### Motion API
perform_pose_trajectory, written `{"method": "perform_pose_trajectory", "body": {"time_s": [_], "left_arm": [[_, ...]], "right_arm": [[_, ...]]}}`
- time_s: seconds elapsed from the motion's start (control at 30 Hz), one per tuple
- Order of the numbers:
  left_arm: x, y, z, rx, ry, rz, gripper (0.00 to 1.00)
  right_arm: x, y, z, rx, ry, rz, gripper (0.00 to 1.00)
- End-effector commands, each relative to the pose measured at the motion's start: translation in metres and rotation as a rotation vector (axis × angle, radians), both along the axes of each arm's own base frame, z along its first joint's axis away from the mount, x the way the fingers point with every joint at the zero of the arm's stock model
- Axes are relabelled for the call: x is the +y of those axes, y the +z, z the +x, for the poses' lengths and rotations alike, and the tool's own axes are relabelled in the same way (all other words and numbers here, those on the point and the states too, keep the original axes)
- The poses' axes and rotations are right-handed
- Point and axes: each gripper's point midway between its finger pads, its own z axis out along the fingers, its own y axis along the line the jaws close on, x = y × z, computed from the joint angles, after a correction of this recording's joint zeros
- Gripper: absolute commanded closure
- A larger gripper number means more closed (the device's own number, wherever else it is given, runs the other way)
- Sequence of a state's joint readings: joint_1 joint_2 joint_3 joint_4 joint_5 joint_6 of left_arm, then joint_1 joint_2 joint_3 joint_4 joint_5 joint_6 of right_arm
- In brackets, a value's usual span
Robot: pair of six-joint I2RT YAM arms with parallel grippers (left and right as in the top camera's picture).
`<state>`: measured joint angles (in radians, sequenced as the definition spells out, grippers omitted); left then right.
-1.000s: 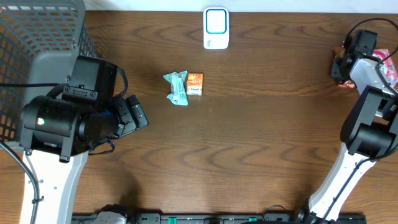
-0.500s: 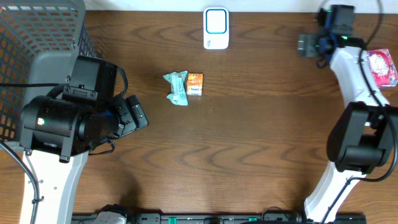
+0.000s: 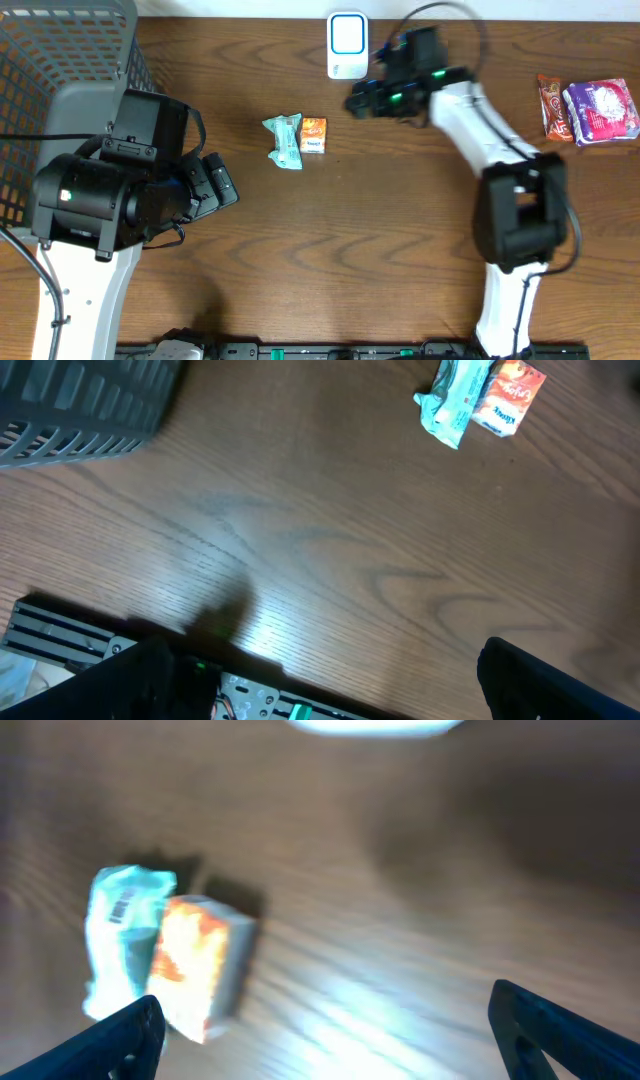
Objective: Scan the item barcode
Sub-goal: 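Reach the right gripper to the orange tissue pack and grasp it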
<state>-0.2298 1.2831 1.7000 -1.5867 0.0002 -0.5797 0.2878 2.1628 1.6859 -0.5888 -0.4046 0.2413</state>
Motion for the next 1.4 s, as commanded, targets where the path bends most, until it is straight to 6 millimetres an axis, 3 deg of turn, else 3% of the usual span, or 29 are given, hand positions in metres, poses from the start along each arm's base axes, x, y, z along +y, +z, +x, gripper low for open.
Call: {"method": "perform_pose_trajectory", "body": {"time_s": [0.0,0.2,0.33,0.53,0.6,0.7,0.8,0.83,0.97,1.13,1.23,1.37], "left_arm": [[0.003,0.0,0.001,0.001,0.013,0.01,0.02],[0.003,0.0,0.001,0.001,0.013,0.01,0.02],[0.003,0.0,0.001,0.001,0.013,0.01,0.02],[0.003,0.0,0.001,0.001,0.013,0.01,0.02],[0.003,0.0,0.001,0.001,0.013,0.01,0.02],[0.003,0.0,0.001,0.001,0.013,0.01,0.02],[0.003,0.0,0.001,0.001,0.013,0.01,0.02],[0.003,0.0,0.001,0.001,0.013,0.01,0.02],[0.003,0.0,0.001,0.001,0.013,0.01,0.02],[0.003,0.0,0.001,0.001,0.013,0.01,0.02],[0.003,0.0,0.001,0.001,0.013,0.01,0.02],[0.003,0.0,0.001,0.001,0.013,0.01,0.02]], "right_arm": [[0.026,-0.03,-0.015,0.144,-0.096,0.049,0.01],[0.057,-0.054,-0.029,0.202,-0.094,0.056,0.01],[0.064,-0.063,-0.036,0.249,-0.121,0.061,0.19],[0.078,-0.088,-0.045,0.281,-0.114,0.05,0.28],[0.081,-0.1,-0.047,0.304,-0.129,0.05,0.42],[0.082,-0.114,-0.05,0.34,-0.158,0.05,0.71],[0.078,-0.117,-0.052,0.361,-0.163,0.048,0.93],[0.075,-0.114,-0.052,0.366,-0.165,0.05,0.99],[0.073,-0.086,-0.05,0.374,-0.064,0.169,0.99],[0.069,-0.016,-0.054,0.324,0.217,0.508,0.99],[0.054,0.024,-0.064,0.213,0.423,0.733,0.99],[0.028,0.021,-0.07,0.182,0.435,0.729,0.99]]}}
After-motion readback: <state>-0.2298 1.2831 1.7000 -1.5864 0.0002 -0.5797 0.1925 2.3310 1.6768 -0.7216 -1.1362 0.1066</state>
